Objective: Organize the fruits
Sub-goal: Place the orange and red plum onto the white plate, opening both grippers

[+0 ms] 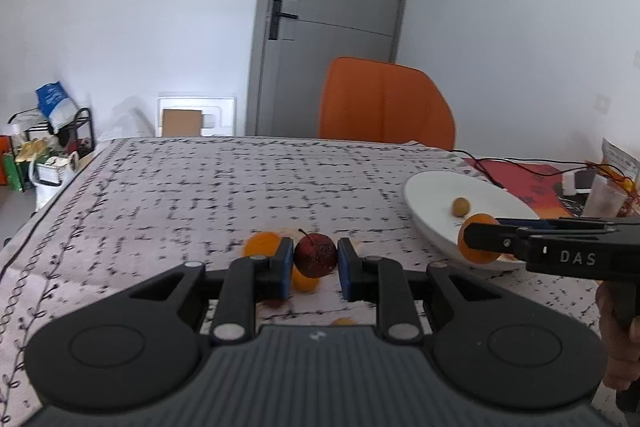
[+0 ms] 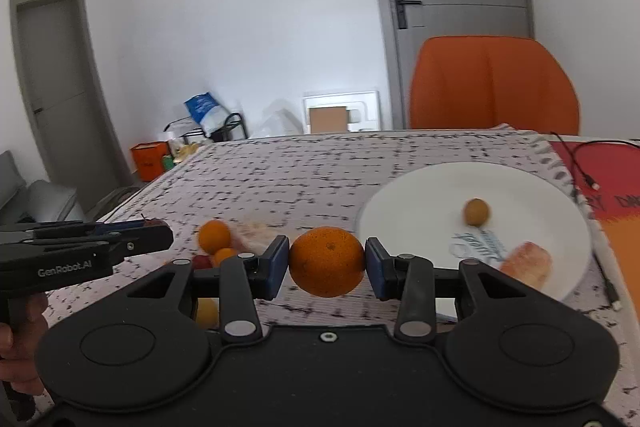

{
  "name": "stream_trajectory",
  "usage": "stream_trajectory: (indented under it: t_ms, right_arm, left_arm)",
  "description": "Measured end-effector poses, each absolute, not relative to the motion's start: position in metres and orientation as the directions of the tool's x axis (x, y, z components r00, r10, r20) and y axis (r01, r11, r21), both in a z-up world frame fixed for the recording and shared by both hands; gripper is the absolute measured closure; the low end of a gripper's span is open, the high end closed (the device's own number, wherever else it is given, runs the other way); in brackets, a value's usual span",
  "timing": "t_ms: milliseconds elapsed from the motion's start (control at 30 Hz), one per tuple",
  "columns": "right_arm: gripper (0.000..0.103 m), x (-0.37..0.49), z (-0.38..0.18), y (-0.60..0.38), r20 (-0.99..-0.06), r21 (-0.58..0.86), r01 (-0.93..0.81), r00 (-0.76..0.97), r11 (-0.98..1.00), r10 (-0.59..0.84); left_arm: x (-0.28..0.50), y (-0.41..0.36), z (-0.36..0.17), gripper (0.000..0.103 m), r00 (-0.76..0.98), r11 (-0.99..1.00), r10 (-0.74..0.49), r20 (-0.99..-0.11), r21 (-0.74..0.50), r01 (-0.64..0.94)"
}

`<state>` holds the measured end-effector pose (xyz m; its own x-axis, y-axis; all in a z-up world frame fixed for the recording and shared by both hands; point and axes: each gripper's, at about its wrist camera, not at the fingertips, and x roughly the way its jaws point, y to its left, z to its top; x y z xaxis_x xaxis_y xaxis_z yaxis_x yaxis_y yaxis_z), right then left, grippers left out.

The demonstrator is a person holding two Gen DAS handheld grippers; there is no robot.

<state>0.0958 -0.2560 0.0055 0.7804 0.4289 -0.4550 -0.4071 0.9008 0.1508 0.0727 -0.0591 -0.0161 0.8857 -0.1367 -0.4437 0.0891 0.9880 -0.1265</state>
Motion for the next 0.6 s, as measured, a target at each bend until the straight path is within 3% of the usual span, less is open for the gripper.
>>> stream_trajectory:
  t_ms: [600]
  right_arm:
    - [0.063, 0.104, -0.009, -0.312, -0.454, 0.206, -0.295, 0.816, 0.933, 0.358]
  left_arm:
    - [0.1, -0.117, -0.016, 0.081, 0.863, 0.976, -0.217, -0.456, -0.087, 0.199]
